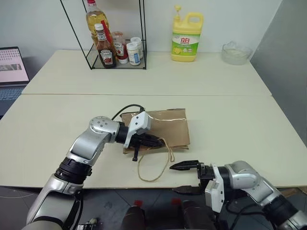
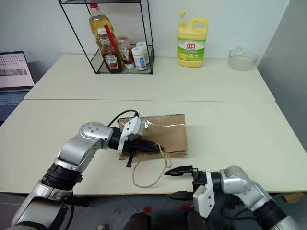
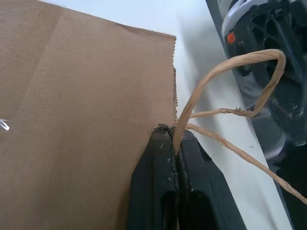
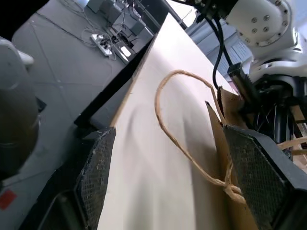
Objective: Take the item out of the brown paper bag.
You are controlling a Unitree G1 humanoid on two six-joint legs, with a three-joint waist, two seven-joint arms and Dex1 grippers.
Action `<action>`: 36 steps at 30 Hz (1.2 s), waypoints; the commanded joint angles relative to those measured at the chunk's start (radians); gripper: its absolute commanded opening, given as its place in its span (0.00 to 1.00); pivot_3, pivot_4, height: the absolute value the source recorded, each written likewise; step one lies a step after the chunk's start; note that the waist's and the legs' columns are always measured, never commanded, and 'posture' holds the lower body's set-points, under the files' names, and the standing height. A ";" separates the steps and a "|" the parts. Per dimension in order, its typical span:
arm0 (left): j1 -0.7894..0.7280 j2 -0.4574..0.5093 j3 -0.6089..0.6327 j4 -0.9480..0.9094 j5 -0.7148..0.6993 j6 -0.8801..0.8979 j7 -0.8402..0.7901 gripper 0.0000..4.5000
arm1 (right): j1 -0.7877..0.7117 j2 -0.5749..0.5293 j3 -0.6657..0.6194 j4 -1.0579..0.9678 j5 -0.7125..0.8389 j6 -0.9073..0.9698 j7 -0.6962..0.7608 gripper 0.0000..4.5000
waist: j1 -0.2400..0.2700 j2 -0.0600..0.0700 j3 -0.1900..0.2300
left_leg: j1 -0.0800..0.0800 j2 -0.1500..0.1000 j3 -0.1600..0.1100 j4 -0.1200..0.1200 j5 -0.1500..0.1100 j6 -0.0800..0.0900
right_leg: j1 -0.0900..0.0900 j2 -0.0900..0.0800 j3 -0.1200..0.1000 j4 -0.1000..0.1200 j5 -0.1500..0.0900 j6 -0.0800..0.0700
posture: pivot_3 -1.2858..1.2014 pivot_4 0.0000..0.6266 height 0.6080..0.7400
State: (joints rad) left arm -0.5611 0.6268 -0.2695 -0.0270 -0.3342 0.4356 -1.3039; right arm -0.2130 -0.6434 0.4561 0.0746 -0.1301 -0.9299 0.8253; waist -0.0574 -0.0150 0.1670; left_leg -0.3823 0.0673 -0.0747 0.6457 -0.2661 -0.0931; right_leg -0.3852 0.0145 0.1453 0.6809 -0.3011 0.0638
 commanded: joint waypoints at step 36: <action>-0.020 -0.009 0.045 -0.022 -0.044 0.034 0.018 0.00 | -0.128 0.082 0.046 0.244 -0.447 -0.267 -0.447 0.83 | -0.003 0.000 0.000 | 0.000 -0.001 0.000 0.000 0.000 0.000 | 0.000 0.000 0.000 0.000 0.000 0.000 | 0.52 0.24 1.00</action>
State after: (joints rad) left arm -0.5619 0.6236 -0.2548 -0.0293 -0.3540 0.4635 -1.2932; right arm -0.3359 -0.5710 0.4735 0.3001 -0.5764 -1.1836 0.3727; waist -0.0608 -0.0150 0.1670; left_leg -0.3820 0.0668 -0.0750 0.6451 -0.2661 -0.0930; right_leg -0.3853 0.0143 0.1458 0.6810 -0.3013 0.0634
